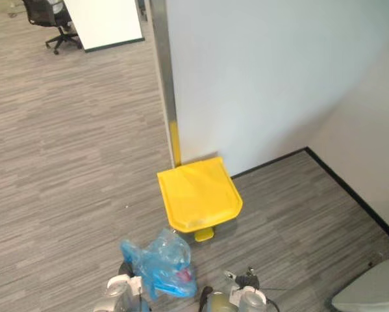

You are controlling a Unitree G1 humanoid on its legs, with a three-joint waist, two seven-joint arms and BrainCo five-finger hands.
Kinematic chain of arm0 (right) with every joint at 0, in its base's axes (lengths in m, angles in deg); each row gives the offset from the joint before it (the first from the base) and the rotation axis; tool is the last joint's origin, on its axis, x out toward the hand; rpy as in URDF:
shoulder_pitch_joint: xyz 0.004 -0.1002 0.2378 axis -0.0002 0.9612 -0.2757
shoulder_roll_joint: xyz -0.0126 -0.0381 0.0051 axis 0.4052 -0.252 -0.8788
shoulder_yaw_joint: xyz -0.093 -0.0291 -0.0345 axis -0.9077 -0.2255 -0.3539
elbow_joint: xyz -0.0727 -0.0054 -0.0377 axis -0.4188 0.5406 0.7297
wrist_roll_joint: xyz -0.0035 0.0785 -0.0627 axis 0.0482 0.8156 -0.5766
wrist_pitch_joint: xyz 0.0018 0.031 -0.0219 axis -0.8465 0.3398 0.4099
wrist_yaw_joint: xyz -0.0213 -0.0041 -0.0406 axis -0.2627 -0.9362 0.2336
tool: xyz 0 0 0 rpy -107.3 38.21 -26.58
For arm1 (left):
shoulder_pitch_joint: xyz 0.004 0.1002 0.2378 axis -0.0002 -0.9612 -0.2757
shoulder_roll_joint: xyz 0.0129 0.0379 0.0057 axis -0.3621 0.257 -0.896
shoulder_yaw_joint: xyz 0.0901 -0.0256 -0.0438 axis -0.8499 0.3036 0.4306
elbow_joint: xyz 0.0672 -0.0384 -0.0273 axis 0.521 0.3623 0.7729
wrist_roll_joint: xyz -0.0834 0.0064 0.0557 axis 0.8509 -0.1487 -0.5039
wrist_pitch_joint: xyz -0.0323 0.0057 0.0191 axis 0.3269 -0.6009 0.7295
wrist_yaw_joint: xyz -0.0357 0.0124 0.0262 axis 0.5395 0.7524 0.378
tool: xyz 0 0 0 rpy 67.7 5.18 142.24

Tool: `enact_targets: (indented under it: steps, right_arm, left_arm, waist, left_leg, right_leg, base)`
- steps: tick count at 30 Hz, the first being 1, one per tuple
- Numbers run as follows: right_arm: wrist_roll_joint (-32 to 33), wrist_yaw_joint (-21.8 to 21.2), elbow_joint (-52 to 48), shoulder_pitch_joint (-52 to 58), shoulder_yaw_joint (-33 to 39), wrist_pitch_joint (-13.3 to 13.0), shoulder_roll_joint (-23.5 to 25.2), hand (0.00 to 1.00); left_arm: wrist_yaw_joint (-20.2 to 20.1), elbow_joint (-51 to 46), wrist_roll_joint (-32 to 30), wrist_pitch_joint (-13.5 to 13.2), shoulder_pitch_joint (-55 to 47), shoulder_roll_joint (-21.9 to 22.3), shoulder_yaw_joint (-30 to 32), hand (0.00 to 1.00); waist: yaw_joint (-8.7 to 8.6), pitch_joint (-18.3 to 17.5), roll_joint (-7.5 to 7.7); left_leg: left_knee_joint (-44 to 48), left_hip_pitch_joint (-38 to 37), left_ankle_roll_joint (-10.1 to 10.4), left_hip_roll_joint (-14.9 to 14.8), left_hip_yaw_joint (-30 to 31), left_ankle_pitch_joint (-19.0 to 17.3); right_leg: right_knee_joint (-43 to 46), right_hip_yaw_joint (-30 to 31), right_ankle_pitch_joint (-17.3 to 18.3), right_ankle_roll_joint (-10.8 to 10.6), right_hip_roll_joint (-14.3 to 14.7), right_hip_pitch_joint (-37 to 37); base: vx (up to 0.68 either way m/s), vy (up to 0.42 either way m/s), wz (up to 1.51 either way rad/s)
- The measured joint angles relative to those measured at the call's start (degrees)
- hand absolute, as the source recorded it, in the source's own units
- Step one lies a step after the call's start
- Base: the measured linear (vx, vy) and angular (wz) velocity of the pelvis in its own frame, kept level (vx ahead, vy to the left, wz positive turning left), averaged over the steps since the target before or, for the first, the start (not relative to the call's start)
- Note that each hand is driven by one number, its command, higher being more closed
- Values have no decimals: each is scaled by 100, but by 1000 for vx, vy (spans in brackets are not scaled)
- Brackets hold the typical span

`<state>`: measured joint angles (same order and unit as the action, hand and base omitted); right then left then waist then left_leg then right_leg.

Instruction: Gather rubbish on tea table into small bin, then transfer packed bag to large trash can.

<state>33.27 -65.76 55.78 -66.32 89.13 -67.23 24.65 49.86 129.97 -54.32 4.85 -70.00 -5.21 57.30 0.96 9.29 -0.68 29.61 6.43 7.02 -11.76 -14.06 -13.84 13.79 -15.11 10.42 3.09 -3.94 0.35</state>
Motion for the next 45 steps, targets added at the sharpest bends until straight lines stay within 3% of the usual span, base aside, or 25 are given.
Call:
enact_targets:
  steps: [2, 4, 7, 12, 15, 16, 18, 20, 25, 31, 40, 44, 45]
  right_arm:
    - [1, -1, -9, 16, 16, -2, 3, 0]
    - [0, -9, 18, 63, 22, -7, 107, 0]
    - [-2, -25, 30, 157, 21, 4, 151, 0]
    - [-13, -28, 73, 144, 115, 0, 176, 0]
    - [-10, -19, 100, 97, 109, 0, 38, 0]
    - [-6, -3, 96, 127, 124, 1, 37, 0]
    - [-4, 3, 97, 183, 167, -4, -8, 0]
    - [-9, 1, 102, 246, 175, -5, 0, 0]
    - [-13, -2, 216, 134, 386, 0, 16, 0]
    - [-13, -1, 430, 25, 477, 19, -21, 0]
    - [-18, 12, 559, -112, 403, 1, -209, 0]
    - [-17, 16, 561, -54, 367, 4, -205, 0]
    - [-15, 13, 509, -16, 328, 3, -181, 0]
  left_arm:
    - [0, -9, 0, 0, -2, 5, -5, 100]
    - [32, 14, -6, -1, -23, -28, 34, 100]
    - [17, 53, -13, 11, -52, -11, 15, 100]
    - [113, 211, -70, 9, -107, -265, -17, 100]
    - [122, 231, -68, 4, -138, -292, -25, 100]
    - [122, 267, -68, -1, -138, -314, -39, 100]
    - [121, 290, -71, -4, -174, -331, -137, 100]
    - [127, 364, -112, -8, -185, -346, -145, 100]
    - [98, 566, -120, -2, -187, -453, -168, 100]
    - [82, 620, -124, -4, -166, -485, -240, 100]
    - [96, 674, -124, -14, -165, -629, -230, 100]
    - [114, 677, -126, -15, -202, -679, -191, 100]
    - [114, 643, -131, -15, -222, -676, -149, 100]
  waist:
    - [8, -57, -66]
    - [102, -185, 114]
    - [113, -209, 185]
    - [114, -239, 203]
    - [104, -224, 102]
    - [101, -204, 121]
    - [-10, -223, 170]
    - [-22, -320, 166]
    - [-9, -344, 174]
    - [-23, -313, 208]
    - [-1, -281, 311]
    - [10, -287, 360]
    - [11, -279, 398]
  left_leg:
    - [-1305, 3, -167, 196, 50, 546]
    - [-1862, -295, -270, 530, -39, 873]
    - [-2090, -594, -308, 713, -171, 879]
    - [-2539, -924, -343, 728, -270, 906]
    - [-2706, -1132, -353, 713, -268, 905]
    - [-2761, -1249, -378, 724, -250, 920]
    - [-2774, -1321, -415, 768, -88, 929]
    - [-2854, -1262, -452, 810, -34, 954]
    - [-3131, -1117, -621, 1072, -98, 1159]
    - [-3559, -1070, -649, 1313, -64, 1555]
    - [-3595, -1119, -613, 1323, 1, 1562]
    - [-3595, -1163, -799, 1482, 1, 1422]
    - [-3595, -1233, -849, 1568, 80, 1291]
  right_leg:
    - [-22, 82, 14, -82, 17, -49]
    - [-226, 372, -33, -338, -147, -117]
    - [-347, 504, -95, -434, -312, -319]
    - [-225, 658, -154, -531, -297, -302]
    - [1006, 668, -159, -544, -325, 221]
    - [1602, 643, -228, -658, -430, 435]
    - [1978, 582, -357, -718, -523, 553]
    - [1744, 553, -356, -719, -517, 504]
    - [161, 462, -372, -692, -538, -2]
    - [-776, 496, -405, -695, -581, -190]
    - [-1123, 863, -620, -852, -517, -241]
    - [-967, 971, -587, -895, -652, -206]
    - [-661, 983, -490, -1002, -773, -129]
  base:
    - [247, 129, -32]
    - [281, 157, -23]
    - [159, 144, -8]
    - [78, 56, -12]
    - [-2, 61, -11]
    - [-28, 58, 17]
    - [-11, 50, 36]
    - [9, 57, 20]
    - [-32, 67, -9]
    - [-69, -2, -7]
    - [-102, 15, -16]
    - [9, 100, -2]
    - [69, 88, -2]
